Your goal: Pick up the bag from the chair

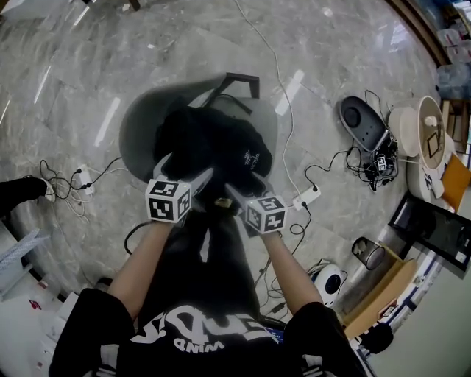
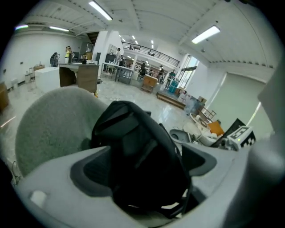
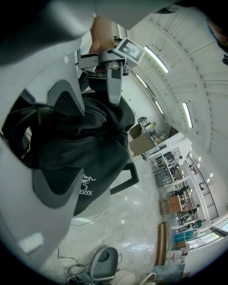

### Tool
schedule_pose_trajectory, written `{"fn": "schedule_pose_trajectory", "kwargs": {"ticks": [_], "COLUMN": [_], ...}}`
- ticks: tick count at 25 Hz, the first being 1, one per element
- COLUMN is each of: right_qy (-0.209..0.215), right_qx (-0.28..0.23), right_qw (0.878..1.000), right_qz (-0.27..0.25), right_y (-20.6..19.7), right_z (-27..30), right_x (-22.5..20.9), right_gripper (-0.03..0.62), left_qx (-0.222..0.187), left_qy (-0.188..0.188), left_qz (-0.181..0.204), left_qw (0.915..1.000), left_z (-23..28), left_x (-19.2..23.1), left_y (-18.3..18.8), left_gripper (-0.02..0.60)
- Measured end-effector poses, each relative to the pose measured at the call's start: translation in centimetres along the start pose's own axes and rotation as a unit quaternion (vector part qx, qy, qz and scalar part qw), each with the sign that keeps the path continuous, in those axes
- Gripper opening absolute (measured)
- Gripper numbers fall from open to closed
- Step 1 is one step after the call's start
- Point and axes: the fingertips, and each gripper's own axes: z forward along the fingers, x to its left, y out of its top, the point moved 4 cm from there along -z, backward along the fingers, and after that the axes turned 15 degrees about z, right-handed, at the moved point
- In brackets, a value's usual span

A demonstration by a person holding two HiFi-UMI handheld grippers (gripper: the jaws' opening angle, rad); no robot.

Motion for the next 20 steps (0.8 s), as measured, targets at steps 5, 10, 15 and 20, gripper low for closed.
{"fn": "schedule_pose_trajectory", "kwargs": {"ticks": [5, 10, 15, 20], "right_qy": [0.024, 0.045, 0.04, 0.049], "right_qx": [0.025, 0.05, 0.051, 0.034], "right_qw": [0.999, 0.998, 0.998, 0.998], "right_qz": [0.015, 0.021, 0.021, 0.022], "right_y": [-1.4, -2.3, -1.9, -0.9], "right_z": [2.6, 3.6, 3.6, 3.2], "right_x": [-0.3, 0.0, 0.2, 1.0], "right_gripper": [0.302, 0.202, 0.074, 0.035], "left_qx": [0.009, 0.011, 0.017, 0.013], "left_qy": [-0.005, -0.011, -0.015, -0.027], "left_qz": [0.001, -0.006, -0.003, -0.006], "left_qw": [1.0, 0.9999, 0.9997, 0.9995], "left_z": [1.9, 2.8, 2.5, 2.0], "left_x": [0.6, 0.9, 1.2, 1.0], "left_y": [-1.5, -1.6, -1.5, -1.1], "left_gripper": [0.48, 0.407, 0.221, 0.082]}}
